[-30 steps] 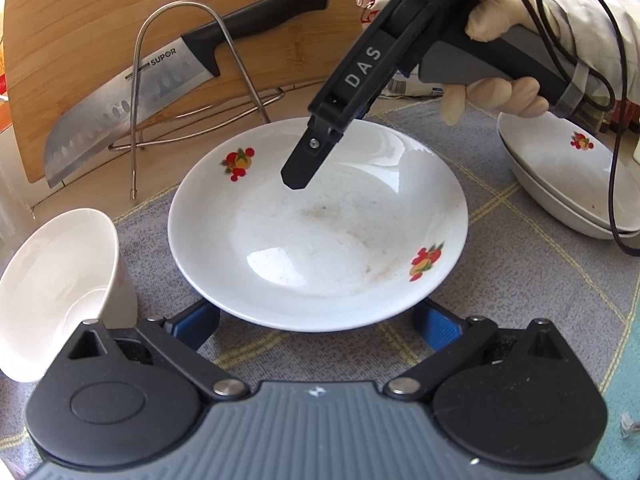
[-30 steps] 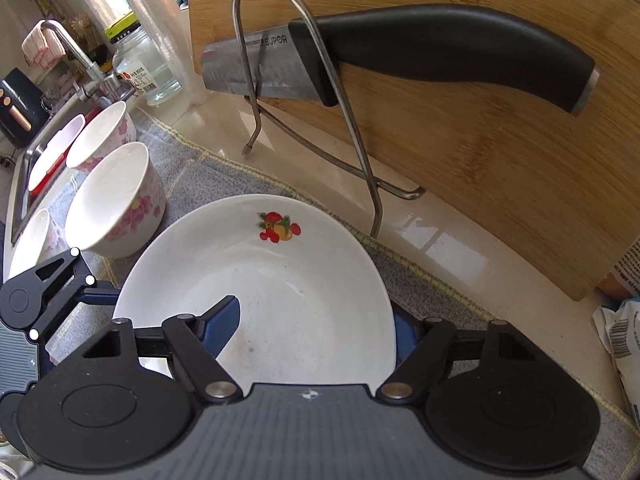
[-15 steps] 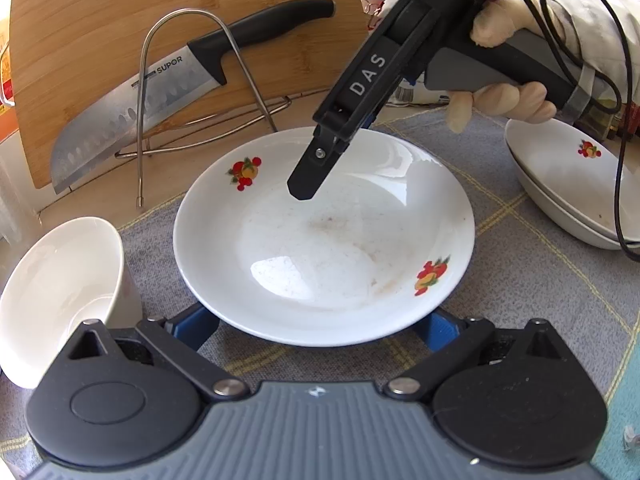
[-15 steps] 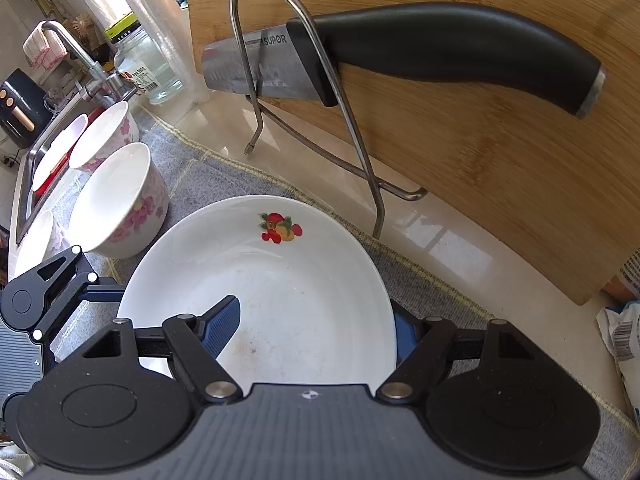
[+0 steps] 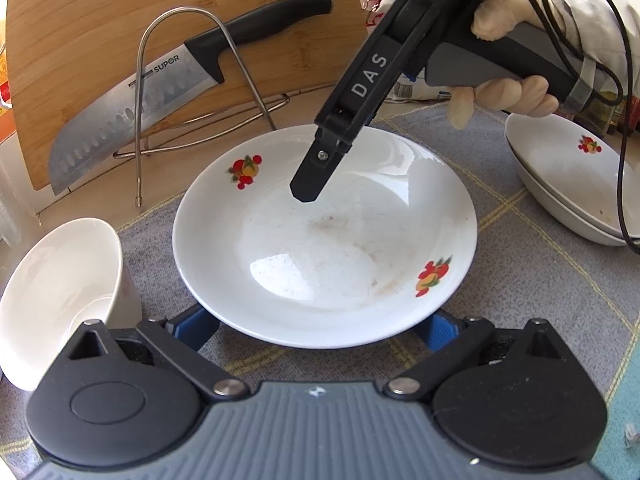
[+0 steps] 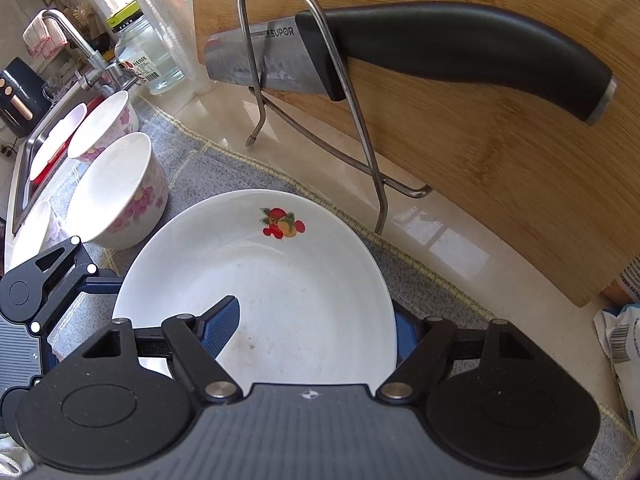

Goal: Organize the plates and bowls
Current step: 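Lift the white fruit-print plate off the towel with the right gripper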

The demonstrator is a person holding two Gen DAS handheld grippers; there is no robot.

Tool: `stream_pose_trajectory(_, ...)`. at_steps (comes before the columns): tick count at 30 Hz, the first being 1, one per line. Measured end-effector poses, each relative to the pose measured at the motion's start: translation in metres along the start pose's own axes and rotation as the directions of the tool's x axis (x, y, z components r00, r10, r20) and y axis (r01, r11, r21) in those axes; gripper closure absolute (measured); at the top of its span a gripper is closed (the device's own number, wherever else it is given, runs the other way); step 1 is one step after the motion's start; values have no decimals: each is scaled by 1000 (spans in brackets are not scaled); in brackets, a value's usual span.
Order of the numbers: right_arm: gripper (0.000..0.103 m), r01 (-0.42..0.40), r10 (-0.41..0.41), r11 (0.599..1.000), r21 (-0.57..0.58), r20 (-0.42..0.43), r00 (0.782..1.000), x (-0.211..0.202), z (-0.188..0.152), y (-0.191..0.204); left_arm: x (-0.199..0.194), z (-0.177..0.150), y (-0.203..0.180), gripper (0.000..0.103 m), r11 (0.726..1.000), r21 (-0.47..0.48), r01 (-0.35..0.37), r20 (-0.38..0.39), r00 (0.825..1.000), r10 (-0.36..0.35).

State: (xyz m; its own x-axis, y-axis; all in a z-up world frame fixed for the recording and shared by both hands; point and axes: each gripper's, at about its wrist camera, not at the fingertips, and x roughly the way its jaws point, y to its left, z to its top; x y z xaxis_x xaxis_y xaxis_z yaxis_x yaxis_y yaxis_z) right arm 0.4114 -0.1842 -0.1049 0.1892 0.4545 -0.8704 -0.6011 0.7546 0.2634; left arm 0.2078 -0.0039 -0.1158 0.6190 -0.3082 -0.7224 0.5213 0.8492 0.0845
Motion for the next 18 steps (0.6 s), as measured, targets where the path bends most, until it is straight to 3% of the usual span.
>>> stream_pose_trajectory(18, 21, 8, -7, 1000, 30, -10, 1000, -5, -11, 9, -9, -3, -3, 3, 1000, 24, 10, -18, 1000, -10)
